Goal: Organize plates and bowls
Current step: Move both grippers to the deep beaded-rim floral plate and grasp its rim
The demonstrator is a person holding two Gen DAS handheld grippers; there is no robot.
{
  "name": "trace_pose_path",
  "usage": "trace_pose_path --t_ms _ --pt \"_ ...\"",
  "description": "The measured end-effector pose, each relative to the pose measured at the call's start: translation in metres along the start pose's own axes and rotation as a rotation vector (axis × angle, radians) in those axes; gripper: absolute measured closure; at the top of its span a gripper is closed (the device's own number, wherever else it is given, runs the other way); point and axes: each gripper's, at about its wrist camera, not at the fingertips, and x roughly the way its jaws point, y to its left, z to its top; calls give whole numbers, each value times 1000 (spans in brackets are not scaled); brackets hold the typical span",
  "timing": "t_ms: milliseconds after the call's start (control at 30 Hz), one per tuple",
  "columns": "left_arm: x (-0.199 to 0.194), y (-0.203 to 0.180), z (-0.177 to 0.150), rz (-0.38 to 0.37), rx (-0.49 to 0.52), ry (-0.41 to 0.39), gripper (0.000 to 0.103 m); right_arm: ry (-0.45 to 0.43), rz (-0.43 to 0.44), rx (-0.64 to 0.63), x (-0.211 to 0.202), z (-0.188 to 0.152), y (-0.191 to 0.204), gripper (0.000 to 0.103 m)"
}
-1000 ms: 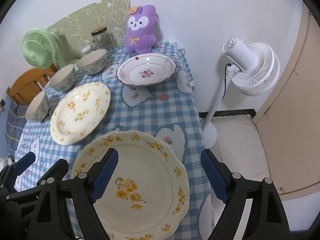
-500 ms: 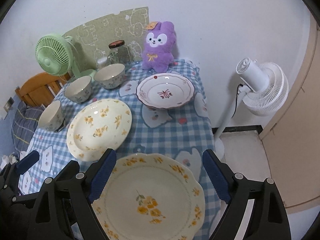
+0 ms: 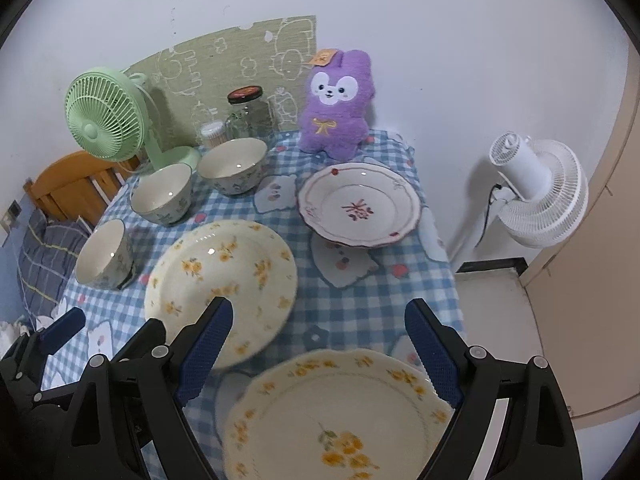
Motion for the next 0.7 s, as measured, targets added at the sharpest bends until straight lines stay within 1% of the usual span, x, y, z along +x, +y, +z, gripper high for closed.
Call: trace_pose_path --t_ms 333,533,700 --pt "36 28 24 -9 -17 21 9 24 -15 -6 35 21 30 13" --pt "58 37 35 -6 -17 39 12 38 -19 -2 57 28 39 13" --pt "78 44 40 -7 -21 60 13 53 -17 -5 78 33 45 13"
